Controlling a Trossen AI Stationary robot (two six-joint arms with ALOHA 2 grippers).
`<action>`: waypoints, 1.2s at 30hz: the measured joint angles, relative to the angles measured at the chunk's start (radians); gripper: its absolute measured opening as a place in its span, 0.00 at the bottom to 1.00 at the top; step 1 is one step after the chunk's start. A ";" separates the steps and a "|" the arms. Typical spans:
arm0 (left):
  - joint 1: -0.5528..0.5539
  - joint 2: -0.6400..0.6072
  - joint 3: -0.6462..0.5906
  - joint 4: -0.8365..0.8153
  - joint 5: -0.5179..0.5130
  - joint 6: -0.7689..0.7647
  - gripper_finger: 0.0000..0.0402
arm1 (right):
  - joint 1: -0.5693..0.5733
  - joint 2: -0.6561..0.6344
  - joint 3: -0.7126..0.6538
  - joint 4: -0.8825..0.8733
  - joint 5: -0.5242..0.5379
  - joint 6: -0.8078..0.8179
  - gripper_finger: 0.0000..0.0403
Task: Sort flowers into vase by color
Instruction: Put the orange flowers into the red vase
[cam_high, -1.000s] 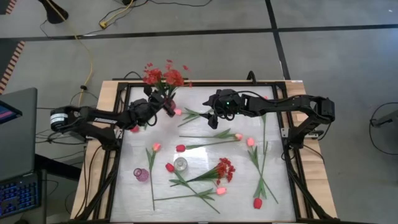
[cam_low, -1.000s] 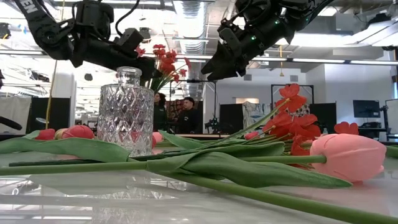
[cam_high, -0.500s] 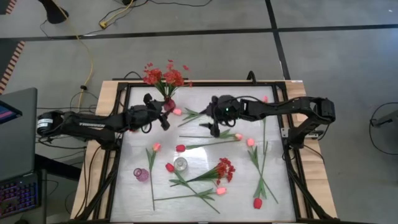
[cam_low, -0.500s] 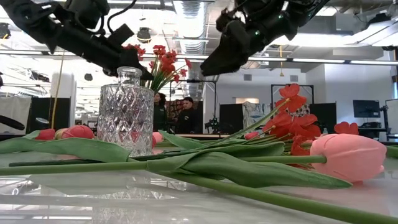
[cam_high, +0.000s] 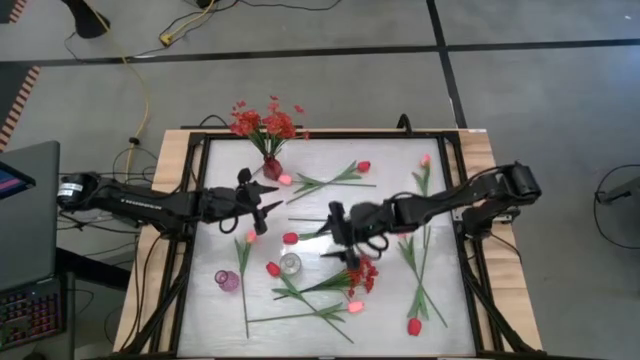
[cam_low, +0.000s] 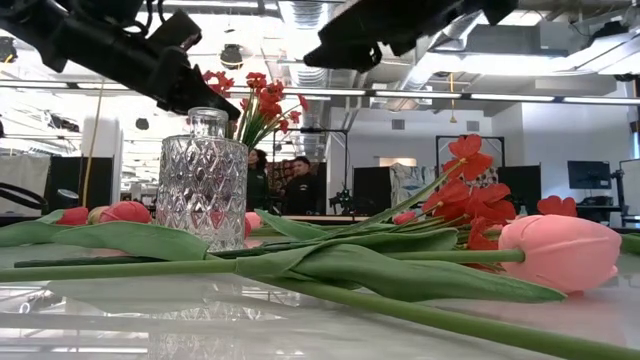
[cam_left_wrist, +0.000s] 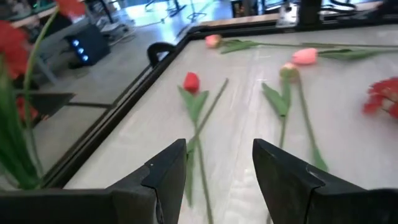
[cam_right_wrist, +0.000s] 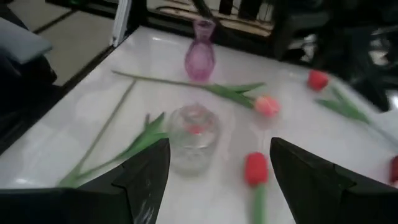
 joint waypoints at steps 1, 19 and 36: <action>-0.010 0.000 0.000 0.000 0.000 0.012 0.43 | 0.016 0.021 0.010 -0.025 0.006 0.021 0.75; -0.090 0.000 0.000 -0.021 0.002 0.057 0.43 | 0.167 0.352 0.307 -0.301 0.051 0.281 0.75; -0.095 0.000 0.000 -0.022 0.069 0.023 0.43 | 0.222 0.452 0.306 -0.322 0.170 0.381 0.75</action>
